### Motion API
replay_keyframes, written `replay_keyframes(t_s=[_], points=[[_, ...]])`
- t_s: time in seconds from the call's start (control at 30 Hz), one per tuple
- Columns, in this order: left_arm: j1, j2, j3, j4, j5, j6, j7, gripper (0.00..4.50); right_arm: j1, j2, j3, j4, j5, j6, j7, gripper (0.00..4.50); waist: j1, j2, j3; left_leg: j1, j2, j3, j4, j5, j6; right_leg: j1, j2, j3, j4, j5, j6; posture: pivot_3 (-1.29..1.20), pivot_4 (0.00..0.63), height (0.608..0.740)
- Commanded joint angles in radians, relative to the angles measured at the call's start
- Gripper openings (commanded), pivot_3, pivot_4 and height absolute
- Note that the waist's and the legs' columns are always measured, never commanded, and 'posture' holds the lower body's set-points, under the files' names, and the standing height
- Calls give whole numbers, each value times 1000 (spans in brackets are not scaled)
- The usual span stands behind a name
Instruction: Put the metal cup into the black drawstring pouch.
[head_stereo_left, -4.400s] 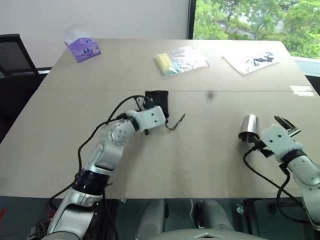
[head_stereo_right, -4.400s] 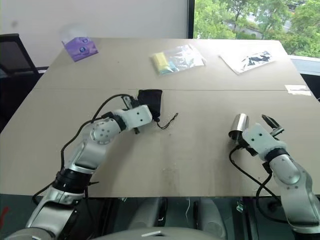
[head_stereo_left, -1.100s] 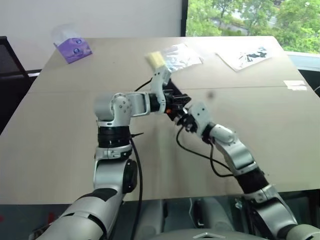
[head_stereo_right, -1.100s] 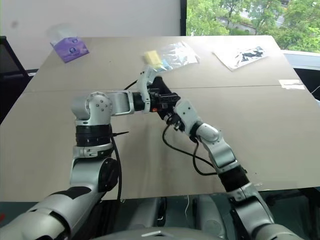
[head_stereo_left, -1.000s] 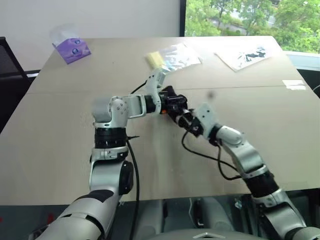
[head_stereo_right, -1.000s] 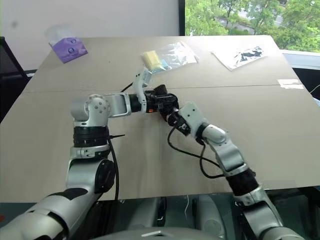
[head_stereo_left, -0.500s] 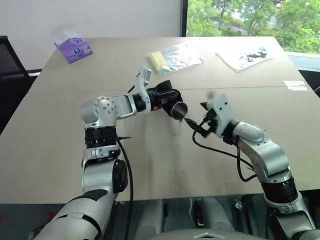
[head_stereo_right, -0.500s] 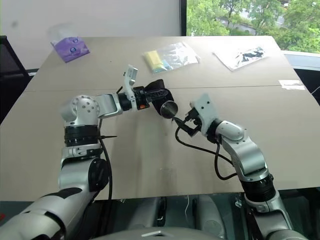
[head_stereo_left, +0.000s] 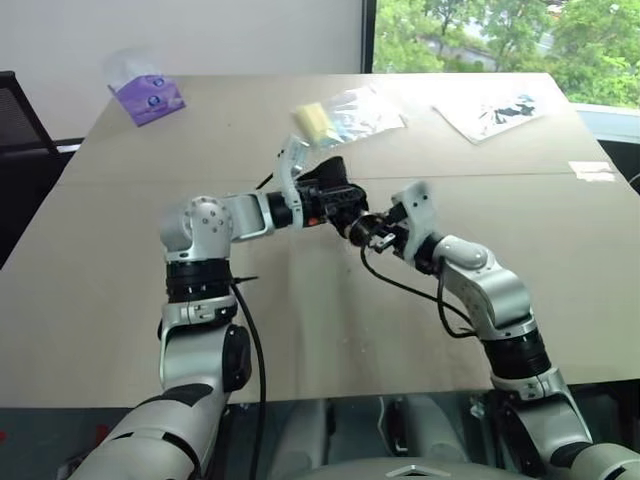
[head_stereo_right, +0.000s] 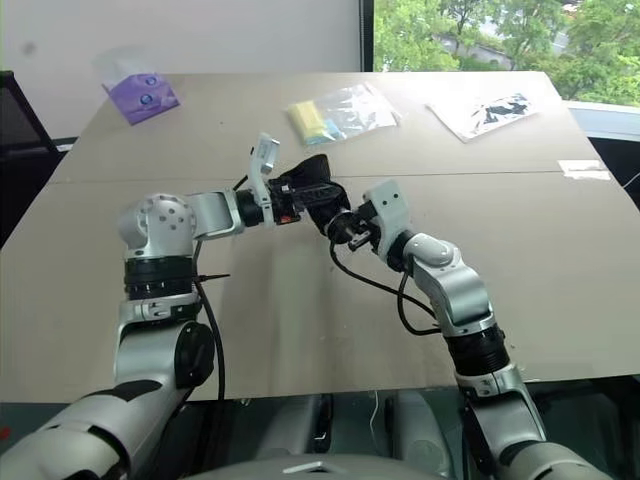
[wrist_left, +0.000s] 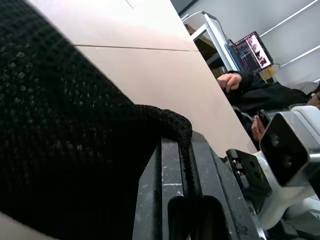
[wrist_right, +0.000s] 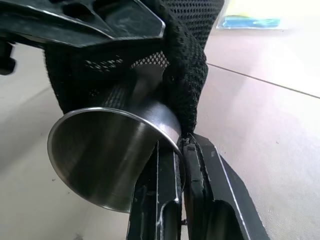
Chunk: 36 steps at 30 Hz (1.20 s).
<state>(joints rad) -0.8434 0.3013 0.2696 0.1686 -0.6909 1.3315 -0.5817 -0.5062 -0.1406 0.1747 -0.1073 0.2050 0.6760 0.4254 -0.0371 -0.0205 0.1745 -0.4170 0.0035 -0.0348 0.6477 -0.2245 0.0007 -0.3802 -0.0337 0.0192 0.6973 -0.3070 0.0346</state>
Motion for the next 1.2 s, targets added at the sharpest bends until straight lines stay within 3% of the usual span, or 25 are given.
replay_keyframes(t_s=[0.03, 0.2, 0.37, 0.57, 0.77, 0.93, 1.07, 1.17, 1.2], points=[[0, 14, 14, -57, -36, 4, 5, 0, -21, 1, -6, -28, 6, -20, 4, 32, 0, 0, 0, 0, 0, 0, 0, 0, 0, 0, 0, 0, 0, 0, 0, 0, 150, 740], [7, 14, 12, -70, -62, 30, 14, 0, -43, 15, -26, -31, 23, -2, -8, 32, -1, 0, 0, 0, 0, 0, 0, 0, 0, 0, 0, 0, 0, 0, 0, 0, 150, 740], [22, -9, 0, -167, -125, 98, 19, 0, -82, 118, -88, 62, 61, 27, -81, 32, -3, 0, 0, 0, 1, 0, 0, 0, 0, 0, -1, 0, 0, 0, 0, 0, 150, 740], [50, -43, 36, -222, -185, 160, 27, 0, -96, 310, -313, 235, 283, 33, -121, 32, -2, 0, 0, 0, 1, 0, 0, 0, 0, 0, -1, 1, 0, 0, 0, 0, 150, 740], [102, -76, 30, -272, -188, 152, 54, 0, -104, 356, -327, 258, 352, -5, -160, 32, -1, 0, 0, 0, 0, 0, -1, 0, 0, 0, -1, 2, 0, 0, 0, 0, 150, 740], [169, -88, 13, -357, -190, 139, 74, 0, -133, 407, -468, 290, 604, 33, -229, 32, -2, 0, 0, 0, 1, 0, -1, 0, 0, 0, -2, 3, 0, 0, 0, 0, 150, 740], [161, -152, 50, -364, -211, 143, 120, 0, -114, 362, -398, 263, 642, 50, -189, 32, -2, 0, 0, 0, 1, 0, -1, 0, 0, 0, -1, 3, 0, 0, 0, 0, 150, 740], [74, -298, 154, -310, -267, 160, 226, 0, -99, 302, -228, 246, 468, -61, -137, 32, -1, 0, 0, 0, 1, 1, -1, 0, 0, 0, -1, 3, 0, 0, 0, 0, 150, 740], [40, -343, 200, -288, -295, 177, 263, 0, -92, 251, -118, 248, 338, -153, -100, 32, -1, 0, 0, 0, 1, 1, 0, -1, 1, 0, -1, 3, 0, 0, 0, 0, 150, 740]])
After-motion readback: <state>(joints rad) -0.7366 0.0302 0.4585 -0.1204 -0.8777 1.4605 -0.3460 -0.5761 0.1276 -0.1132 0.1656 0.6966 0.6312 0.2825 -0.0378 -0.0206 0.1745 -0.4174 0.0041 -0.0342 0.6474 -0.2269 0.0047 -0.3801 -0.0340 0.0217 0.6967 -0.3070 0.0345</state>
